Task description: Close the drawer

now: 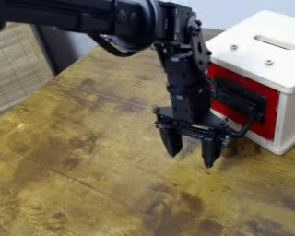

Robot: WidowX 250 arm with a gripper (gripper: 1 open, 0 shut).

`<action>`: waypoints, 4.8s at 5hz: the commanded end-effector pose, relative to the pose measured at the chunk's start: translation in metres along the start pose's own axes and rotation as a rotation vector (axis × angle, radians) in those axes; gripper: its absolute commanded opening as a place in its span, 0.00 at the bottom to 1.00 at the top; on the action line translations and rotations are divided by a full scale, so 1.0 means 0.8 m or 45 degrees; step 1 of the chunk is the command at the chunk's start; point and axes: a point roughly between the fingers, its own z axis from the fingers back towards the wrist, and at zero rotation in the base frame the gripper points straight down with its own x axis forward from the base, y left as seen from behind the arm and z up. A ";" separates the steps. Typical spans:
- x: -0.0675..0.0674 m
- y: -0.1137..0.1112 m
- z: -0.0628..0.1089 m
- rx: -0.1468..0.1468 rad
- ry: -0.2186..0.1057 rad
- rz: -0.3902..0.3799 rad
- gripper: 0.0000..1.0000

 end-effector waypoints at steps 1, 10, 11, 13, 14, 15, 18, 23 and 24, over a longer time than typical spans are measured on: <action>0.008 -0.015 0.055 -0.010 -0.149 -0.017 1.00; 0.006 -0.025 0.052 -0.030 -0.181 0.040 1.00; 0.006 -0.025 0.049 -0.026 -0.177 0.041 1.00; 0.005 -0.023 0.048 -0.010 -0.181 0.035 1.00; 0.005 -0.023 0.051 -0.005 -0.190 0.026 1.00; 0.005 -0.023 0.054 -0.002 -0.199 0.017 1.00; 0.004 -0.025 0.067 -0.009 -0.227 -0.013 1.00; 0.011 -0.008 0.035 0.028 -0.157 0.030 1.00; 0.012 -0.003 0.033 0.033 -0.158 0.047 1.00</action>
